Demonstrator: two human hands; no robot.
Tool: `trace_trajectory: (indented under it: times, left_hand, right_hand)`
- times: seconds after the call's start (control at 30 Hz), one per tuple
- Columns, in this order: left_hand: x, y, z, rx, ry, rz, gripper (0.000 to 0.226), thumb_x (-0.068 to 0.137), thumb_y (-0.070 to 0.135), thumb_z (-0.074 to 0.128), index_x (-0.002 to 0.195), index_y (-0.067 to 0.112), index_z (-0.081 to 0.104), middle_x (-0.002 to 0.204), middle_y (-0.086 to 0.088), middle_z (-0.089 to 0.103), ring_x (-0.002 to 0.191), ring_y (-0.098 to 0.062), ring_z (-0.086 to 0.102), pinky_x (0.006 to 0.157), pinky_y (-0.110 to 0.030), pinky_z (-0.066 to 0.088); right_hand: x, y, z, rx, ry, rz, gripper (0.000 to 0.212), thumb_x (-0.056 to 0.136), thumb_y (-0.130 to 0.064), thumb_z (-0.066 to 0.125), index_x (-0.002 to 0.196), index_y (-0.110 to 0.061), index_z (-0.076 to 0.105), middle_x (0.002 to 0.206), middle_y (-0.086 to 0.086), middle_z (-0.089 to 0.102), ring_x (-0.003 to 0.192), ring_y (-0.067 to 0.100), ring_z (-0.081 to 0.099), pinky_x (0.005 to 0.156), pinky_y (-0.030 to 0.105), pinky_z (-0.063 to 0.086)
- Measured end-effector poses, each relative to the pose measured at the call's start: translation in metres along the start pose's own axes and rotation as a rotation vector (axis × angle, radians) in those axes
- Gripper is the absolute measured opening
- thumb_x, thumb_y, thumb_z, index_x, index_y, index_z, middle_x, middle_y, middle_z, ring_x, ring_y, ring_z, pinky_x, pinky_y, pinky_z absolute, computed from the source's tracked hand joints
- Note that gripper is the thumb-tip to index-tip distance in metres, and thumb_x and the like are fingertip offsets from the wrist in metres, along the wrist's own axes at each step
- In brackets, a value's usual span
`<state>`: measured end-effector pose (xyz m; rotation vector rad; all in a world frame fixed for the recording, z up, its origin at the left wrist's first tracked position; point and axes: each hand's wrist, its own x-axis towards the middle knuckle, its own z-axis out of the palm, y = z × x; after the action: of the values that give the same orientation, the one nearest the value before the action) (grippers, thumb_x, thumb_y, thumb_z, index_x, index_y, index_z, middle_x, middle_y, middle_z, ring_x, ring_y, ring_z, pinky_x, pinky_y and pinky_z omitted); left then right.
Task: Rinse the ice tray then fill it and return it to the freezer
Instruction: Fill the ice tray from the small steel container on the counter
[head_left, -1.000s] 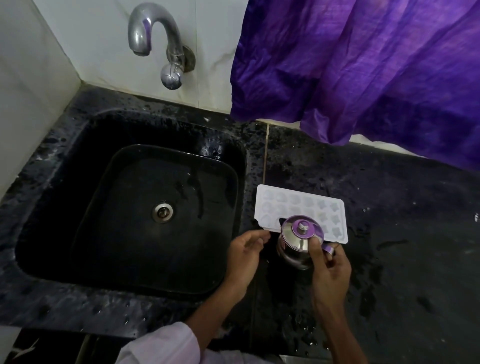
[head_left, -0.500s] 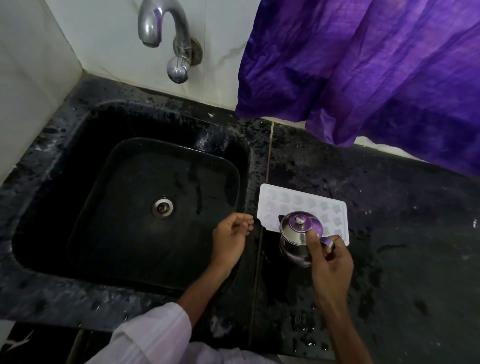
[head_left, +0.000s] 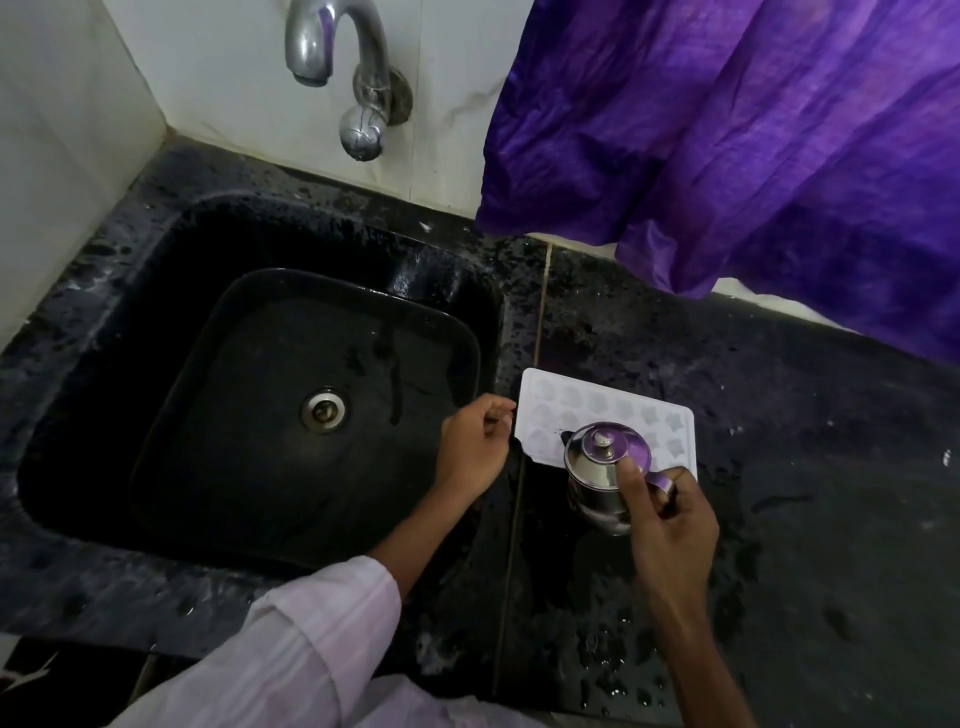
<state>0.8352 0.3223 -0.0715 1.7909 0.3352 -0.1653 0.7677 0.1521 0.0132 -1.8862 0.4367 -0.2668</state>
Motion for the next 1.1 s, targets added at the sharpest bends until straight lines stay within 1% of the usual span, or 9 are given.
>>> trace_trajectory:
  times: [0.07, 0.13, 0.23, 0.3, 0.63, 0.8, 0.93, 1.03, 1.1]
  left_hand:
    - [0.003, 0.004, 0.001, 0.027, 0.002, 0.001, 0.021, 0.095, 0.009, 0.057, 0.110, 0.015, 0.071, 0.097, 0.001, 0.074, 0.086, -0.008, 0.068, 0.075, -0.006, 0.049]
    - [0.005, 0.006, 0.003, 0.045, -0.005, -0.004, 0.024, 0.095, 0.010, 0.058, 0.115, 0.015, 0.069, 0.098, 0.000, 0.074, 0.084, -0.008, 0.068, 0.073, -0.007, 0.050]
    - [0.007, 0.009, 0.005, 0.071, -0.023, -0.006, 0.025, 0.094, 0.011, 0.061, 0.117, 0.014, 0.068, 0.100, -0.002, 0.074, 0.080, -0.009, 0.067, 0.064, -0.002, 0.044]
    - [0.008, 0.010, 0.007, 0.070, -0.038, -0.008, 0.027, 0.092, 0.010, 0.063, 0.118, 0.013, 0.068, 0.101, -0.003, 0.075, 0.076, -0.006, 0.066, 0.060, -0.001, 0.044]
    - [0.008, 0.008, 0.007, 0.068, -0.051, -0.011, 0.032, 0.087, 0.000, 0.068, 0.116, 0.015, 0.067, 0.099, -0.003, 0.075, 0.071, 0.000, 0.064, 0.060, -0.002, 0.047]
    - [0.008, 0.007, 0.007, 0.066, -0.052, -0.017, 0.032, 0.087, 0.002, 0.069, 0.115, 0.017, 0.067, 0.098, -0.001, 0.075, 0.072, -0.003, 0.066, 0.061, -0.004, 0.048]
    - [0.008, 0.006, 0.007, 0.067, -0.054, -0.019, 0.032, 0.087, 0.003, 0.069, 0.115, 0.018, 0.068, 0.098, -0.001, 0.076, 0.072, -0.004, 0.067, 0.064, -0.006, 0.047]
    - [0.008, 0.005, 0.008, 0.068, -0.061, -0.028, 0.034, 0.088, 0.003, 0.069, 0.118, 0.018, 0.067, 0.098, -0.001, 0.075, 0.072, -0.003, 0.066, 0.064, -0.005, 0.047]
    - [0.009, 0.005, 0.008, 0.063, -0.062, -0.031, 0.034, 0.088, 0.003, 0.069, 0.118, 0.018, 0.067, 0.097, -0.001, 0.075, 0.071, -0.003, 0.066, 0.064, -0.006, 0.047]
  right_hand:
    - [0.001, 0.001, -0.001, 0.006, -0.004, 0.004, 0.045, 0.090, -0.022, 0.071, 0.065, -0.014, 0.035, 0.062, -0.002, 0.028, 0.055, 0.006, 0.026, 0.051, 0.014, 0.030]
    - [0.001, 0.001, -0.002, 0.018, -0.006, 0.007, 0.045, 0.090, -0.023, 0.072, 0.065, -0.015, 0.035, 0.061, -0.004, 0.029, 0.055, 0.006, 0.027, 0.051, 0.013, 0.031]
    - [0.002, 0.001, -0.004, 0.021, -0.013, 0.004, 0.044, 0.090, -0.021, 0.071, 0.066, -0.012, 0.036, 0.062, 0.001, 0.029, 0.053, 0.005, 0.028, 0.050, 0.012, 0.033]
    - [0.002, -0.001, -0.006, 0.019, -0.018, -0.003, 0.044, 0.090, -0.021, 0.071, 0.066, -0.010, 0.036, 0.062, 0.003, 0.030, 0.052, 0.005, 0.029, 0.050, 0.011, 0.033]
    - [0.009, -0.008, -0.009, 0.029, -0.007, -0.004, 0.045, 0.088, -0.026, 0.071, 0.064, -0.014, 0.036, 0.061, 0.002, 0.031, 0.054, 0.008, 0.032, 0.051, 0.013, 0.036]
    - [0.014, -0.013, -0.008, 0.024, -0.014, -0.007, 0.045, 0.091, -0.020, 0.069, 0.067, 0.000, 0.036, 0.064, 0.012, 0.035, 0.053, 0.009, 0.046, 0.051, 0.017, 0.047]
    - [0.017, -0.017, -0.005, 0.006, -0.004, -0.004, 0.043, 0.094, -0.011, 0.066, 0.070, 0.009, 0.036, 0.067, 0.017, 0.039, 0.048, 0.002, 0.050, 0.048, 0.011, 0.047]
    - [0.021, -0.015, -0.004, -0.026, -0.013, -0.021, 0.044, 0.093, -0.017, 0.067, 0.069, 0.005, 0.038, 0.066, 0.018, 0.042, 0.052, 0.006, 0.050, 0.051, 0.016, 0.048]
    - [0.025, -0.012, -0.005, -0.052, -0.010, -0.021, 0.045, 0.092, -0.024, 0.068, 0.068, 0.000, 0.039, 0.066, 0.023, 0.043, 0.055, 0.018, 0.047, 0.054, 0.023, 0.047]
